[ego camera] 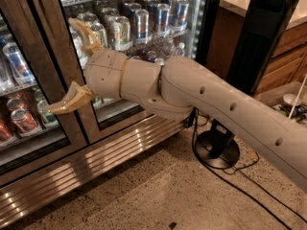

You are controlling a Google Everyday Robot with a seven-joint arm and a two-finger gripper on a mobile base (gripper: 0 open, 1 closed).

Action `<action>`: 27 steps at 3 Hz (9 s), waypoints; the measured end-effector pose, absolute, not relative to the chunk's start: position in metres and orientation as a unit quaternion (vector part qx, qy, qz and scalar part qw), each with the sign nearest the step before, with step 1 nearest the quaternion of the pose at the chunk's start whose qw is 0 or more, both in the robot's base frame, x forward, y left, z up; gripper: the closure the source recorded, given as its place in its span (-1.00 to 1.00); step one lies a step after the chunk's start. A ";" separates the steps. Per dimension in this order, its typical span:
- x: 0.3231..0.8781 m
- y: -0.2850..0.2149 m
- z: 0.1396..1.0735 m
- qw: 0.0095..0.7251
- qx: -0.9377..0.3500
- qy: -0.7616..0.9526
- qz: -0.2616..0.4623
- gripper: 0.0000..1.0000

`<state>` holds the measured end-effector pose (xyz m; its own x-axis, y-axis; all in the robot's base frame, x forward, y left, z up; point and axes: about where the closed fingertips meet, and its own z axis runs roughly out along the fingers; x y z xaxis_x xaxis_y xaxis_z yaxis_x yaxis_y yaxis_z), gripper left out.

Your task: Open left fridge door

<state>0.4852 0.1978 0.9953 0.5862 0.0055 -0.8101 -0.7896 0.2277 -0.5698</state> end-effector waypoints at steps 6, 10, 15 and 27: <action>0.468 0.201 1.028 0.745 -0.358 0.335 0.453 -1.00; 0.507 0.209 1.052 0.702 -0.395 0.390 0.446 -1.00; 0.531 0.283 1.033 0.577 -0.444 0.457 0.510 -1.00; 0.547 0.345 1.053 0.551 -0.499 0.471 0.475 -1.00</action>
Offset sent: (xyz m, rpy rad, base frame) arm -0.0011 -0.0064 -0.0040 0.0809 0.0407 -0.0749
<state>0.5469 0.3446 1.0530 0.1049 0.0521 -0.9931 -0.9934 0.0513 -0.1023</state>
